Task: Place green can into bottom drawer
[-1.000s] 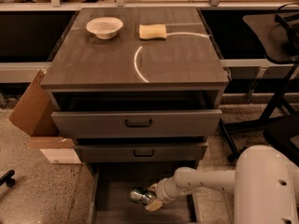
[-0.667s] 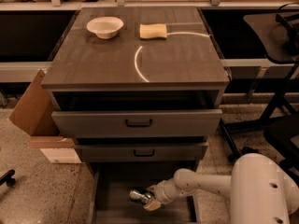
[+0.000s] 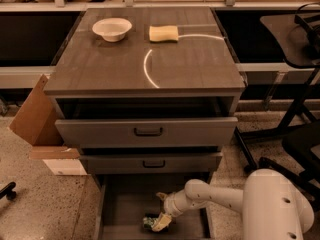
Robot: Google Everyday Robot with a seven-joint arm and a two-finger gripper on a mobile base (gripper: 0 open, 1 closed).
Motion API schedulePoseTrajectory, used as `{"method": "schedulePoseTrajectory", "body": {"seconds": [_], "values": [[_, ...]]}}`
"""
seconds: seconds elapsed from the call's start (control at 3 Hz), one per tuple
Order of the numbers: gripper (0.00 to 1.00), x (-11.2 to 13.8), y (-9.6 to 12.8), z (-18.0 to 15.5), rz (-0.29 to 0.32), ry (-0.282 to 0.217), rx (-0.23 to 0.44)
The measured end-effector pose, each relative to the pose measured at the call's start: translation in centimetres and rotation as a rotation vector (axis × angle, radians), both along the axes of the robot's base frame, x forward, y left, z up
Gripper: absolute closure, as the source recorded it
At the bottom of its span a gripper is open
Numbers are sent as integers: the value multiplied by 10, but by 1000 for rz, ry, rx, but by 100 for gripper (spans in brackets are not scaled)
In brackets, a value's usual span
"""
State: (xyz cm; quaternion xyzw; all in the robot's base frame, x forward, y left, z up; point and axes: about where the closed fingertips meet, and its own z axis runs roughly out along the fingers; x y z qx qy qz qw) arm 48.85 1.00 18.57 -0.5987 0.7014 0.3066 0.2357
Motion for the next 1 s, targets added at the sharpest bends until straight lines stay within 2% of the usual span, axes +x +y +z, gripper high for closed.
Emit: {"method": "schedulePoseTrajectory", "body": {"seconds": [0.33,0.67,1.0], "values": [[0,3,-6,16,20,-19,18],[0,0,-29,52,52,-38,59],[0,-15,-62,97,99,-41,86]]}}
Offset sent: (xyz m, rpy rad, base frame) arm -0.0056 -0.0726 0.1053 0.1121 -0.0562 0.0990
